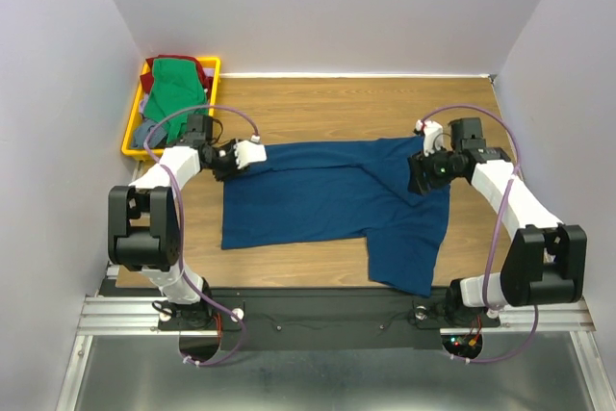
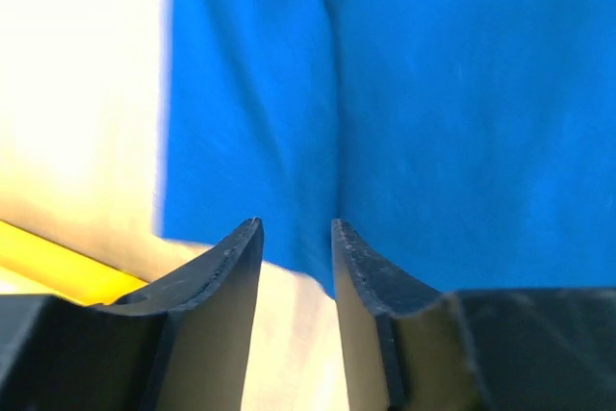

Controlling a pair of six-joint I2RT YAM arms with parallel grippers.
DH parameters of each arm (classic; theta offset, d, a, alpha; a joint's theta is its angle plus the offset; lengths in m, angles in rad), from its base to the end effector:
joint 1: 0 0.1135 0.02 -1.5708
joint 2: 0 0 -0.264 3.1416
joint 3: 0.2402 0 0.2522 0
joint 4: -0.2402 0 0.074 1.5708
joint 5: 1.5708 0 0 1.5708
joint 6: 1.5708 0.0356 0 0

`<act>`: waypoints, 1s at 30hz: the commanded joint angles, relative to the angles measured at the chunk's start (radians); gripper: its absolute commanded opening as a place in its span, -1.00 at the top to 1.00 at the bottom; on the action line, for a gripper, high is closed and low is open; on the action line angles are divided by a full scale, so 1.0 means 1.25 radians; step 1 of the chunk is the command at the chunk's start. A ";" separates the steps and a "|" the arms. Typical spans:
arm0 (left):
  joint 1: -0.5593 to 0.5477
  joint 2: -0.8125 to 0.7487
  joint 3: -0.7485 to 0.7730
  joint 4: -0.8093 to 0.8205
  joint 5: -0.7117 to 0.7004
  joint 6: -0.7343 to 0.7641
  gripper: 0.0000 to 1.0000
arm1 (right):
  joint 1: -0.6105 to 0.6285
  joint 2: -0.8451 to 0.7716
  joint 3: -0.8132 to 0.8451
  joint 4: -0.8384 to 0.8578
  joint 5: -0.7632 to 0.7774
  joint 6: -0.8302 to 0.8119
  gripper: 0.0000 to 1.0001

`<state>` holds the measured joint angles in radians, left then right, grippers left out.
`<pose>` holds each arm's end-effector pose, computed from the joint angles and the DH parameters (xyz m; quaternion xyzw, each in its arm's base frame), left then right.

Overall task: Fold and stack the t-shirts
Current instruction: Fold the tshirt

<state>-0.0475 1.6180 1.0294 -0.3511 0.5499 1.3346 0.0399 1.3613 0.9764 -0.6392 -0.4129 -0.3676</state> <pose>0.3298 -0.0343 0.2069 0.6481 0.6513 -0.0272 0.3938 0.2693 0.0250 0.2443 -0.2449 0.9117 0.1516 0.2929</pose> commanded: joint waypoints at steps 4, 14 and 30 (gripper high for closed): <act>-0.145 -0.012 0.160 -0.006 0.128 -0.191 0.07 | -0.072 0.175 0.202 0.009 -0.092 0.022 -0.08; -0.158 0.098 0.250 0.131 0.171 -0.437 0.07 | -0.069 0.455 0.413 0.022 -0.164 0.080 0.13; -0.087 0.079 0.164 0.142 0.137 -0.407 0.07 | -0.034 0.581 0.457 0.034 -0.190 0.119 0.05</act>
<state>-0.1616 1.7592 1.2530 -0.1970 0.7136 0.8207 -0.0177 2.0792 1.5143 -0.6205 -0.6262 -0.2333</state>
